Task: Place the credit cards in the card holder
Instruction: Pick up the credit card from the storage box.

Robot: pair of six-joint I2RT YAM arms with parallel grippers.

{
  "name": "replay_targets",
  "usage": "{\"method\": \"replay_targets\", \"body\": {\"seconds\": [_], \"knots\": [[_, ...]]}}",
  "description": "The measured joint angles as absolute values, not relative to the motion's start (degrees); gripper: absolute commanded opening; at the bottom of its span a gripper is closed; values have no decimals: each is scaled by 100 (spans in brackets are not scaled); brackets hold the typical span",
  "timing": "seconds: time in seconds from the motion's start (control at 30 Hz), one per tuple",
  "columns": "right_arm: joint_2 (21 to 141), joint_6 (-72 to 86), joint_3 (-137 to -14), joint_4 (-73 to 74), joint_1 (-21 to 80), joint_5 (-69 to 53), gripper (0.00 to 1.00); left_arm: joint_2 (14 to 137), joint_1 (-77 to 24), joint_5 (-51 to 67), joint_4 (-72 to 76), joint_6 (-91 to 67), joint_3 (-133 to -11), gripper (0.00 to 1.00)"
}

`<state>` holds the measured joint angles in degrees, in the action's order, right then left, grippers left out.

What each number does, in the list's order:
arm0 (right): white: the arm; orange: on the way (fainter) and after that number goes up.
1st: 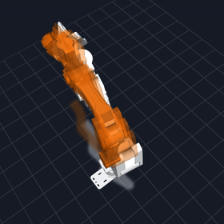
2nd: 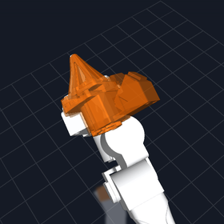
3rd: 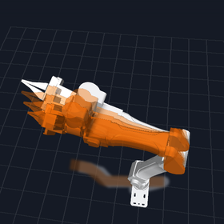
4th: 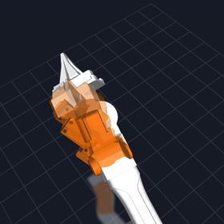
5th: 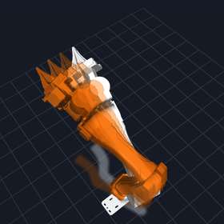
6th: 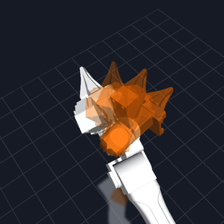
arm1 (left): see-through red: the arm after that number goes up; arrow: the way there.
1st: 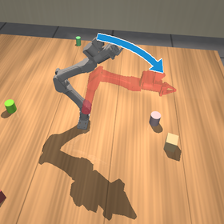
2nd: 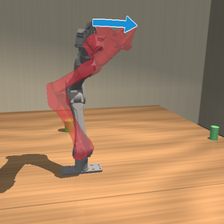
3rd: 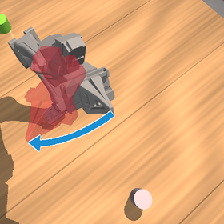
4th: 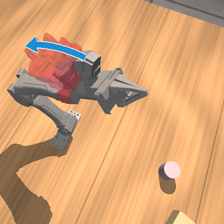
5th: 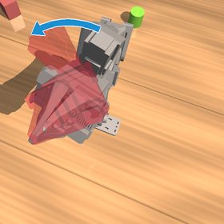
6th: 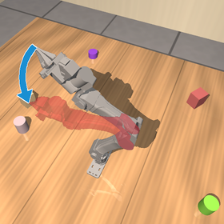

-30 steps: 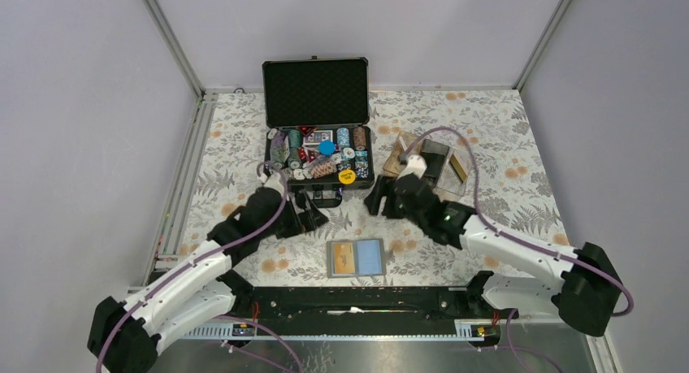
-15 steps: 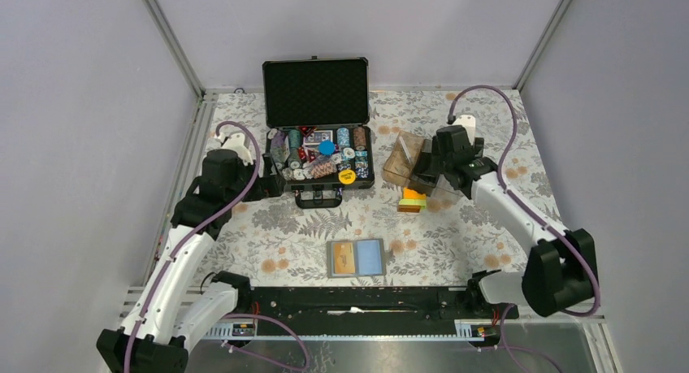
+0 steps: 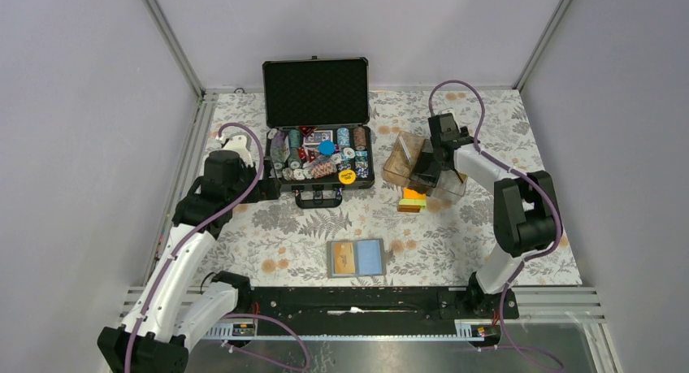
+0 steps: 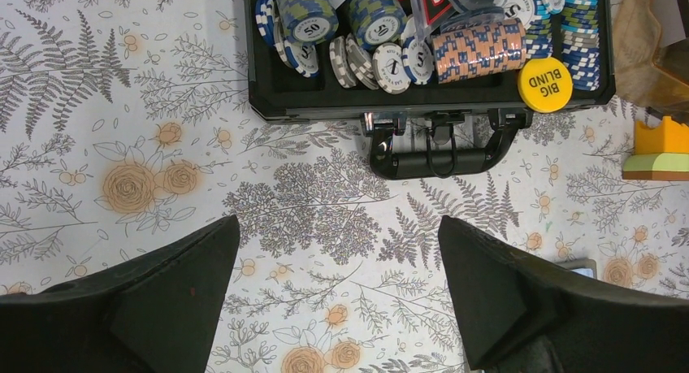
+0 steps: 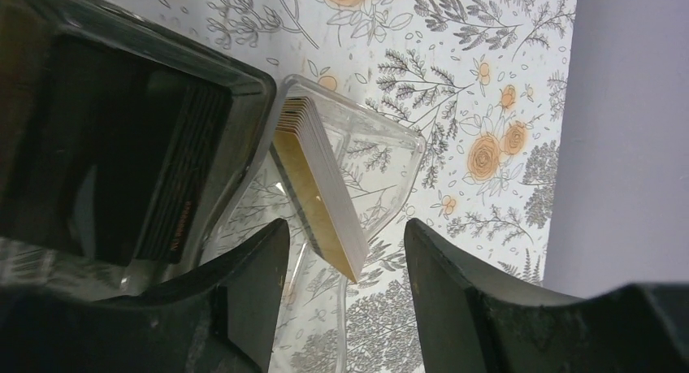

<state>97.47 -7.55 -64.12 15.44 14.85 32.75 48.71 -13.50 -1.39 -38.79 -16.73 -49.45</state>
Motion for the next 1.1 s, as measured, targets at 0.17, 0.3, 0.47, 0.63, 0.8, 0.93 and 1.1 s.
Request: {"method": "replay_targets", "body": {"seconds": [0.17, 0.3, 0.47, 0.63, 0.8, 0.93, 1.1], "knots": [[10049, -996, -6412, 1538, 1426, 3415, 61, 4890, -1321, -137, -3894, -1651, -4936, 99], [10178, -1114, -6412, 1466, 1424, 3599, 58, 4899, -1313, -132, -3894, -1647, -4936, 99], [10300, -1232, -6412, 1343, 1424, 3852, 51, 4936, -1304, -132, -3896, -1645, -4936, 99], [10412, -1288, -6453, 1293, 1431, 3990, 44, 4936, -1293, -130, -3894, -1645, -4936, 99], [10412, -1293, -6466, 1297, 1431, 4012, 41, 4936, -1278, -121, -3894, -1645, -4936, 99], [10409, -1288, -6479, 1302, 1431, 4010, 35, 4939, -1271, -91, -3894, -1645, -4936, 99], [10409, -1282, -6543, 1347, 1431, 4007, 28, 4974, -1269, -80, -3894, -1645, -4934, 99]]}}
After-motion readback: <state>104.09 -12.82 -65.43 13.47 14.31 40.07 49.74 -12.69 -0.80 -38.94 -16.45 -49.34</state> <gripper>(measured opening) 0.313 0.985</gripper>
